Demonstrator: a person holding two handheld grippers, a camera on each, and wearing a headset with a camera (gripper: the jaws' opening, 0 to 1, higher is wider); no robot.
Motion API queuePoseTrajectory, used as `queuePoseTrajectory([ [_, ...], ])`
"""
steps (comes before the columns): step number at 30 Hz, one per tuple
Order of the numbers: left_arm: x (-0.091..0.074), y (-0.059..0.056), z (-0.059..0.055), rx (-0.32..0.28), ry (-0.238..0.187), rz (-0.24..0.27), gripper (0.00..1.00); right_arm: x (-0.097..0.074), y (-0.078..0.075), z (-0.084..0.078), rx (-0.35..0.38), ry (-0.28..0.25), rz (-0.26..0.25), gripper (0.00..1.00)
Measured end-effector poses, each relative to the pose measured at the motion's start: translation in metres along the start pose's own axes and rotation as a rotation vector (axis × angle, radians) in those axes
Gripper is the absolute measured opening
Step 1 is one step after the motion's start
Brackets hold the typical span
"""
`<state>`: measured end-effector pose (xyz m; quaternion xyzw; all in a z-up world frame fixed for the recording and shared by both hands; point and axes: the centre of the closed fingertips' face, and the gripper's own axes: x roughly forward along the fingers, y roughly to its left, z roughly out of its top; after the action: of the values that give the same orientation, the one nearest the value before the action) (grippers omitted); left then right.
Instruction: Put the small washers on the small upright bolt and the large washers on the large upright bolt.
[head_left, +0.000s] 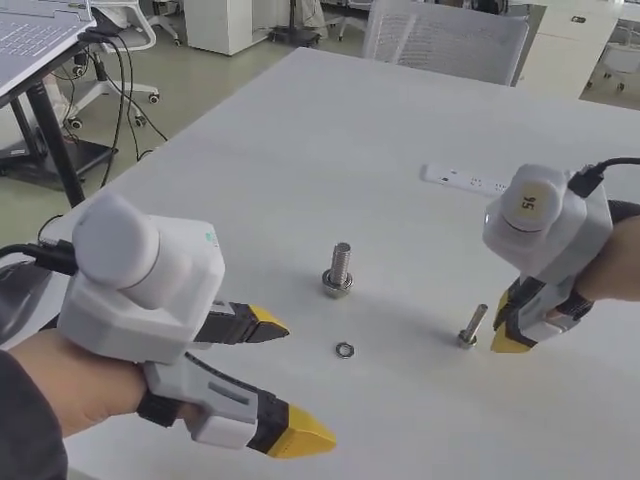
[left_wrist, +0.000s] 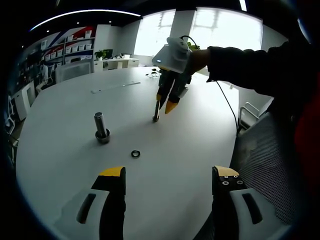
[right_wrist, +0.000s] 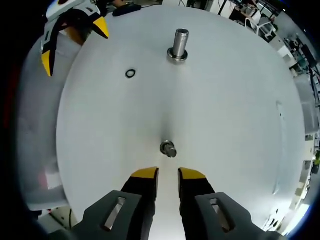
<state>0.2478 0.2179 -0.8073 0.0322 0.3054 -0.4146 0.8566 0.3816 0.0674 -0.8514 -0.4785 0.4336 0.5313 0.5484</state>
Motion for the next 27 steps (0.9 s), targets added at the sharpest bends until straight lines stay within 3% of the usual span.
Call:
queuePoseTrajectory([
  [13, 0.002, -0.002, 0.001, 0.007, -0.004, -0.001, 0.70, -0.001, 0.021, -0.012, 0.010, 0.002, 0.008, 0.18],
  [27, 0.002, 0.000, 0.006, 0.016, -0.017, -0.002, 0.70, -0.004, 0.040, 0.007, -0.032, -0.017, 0.023, 0.18],
])
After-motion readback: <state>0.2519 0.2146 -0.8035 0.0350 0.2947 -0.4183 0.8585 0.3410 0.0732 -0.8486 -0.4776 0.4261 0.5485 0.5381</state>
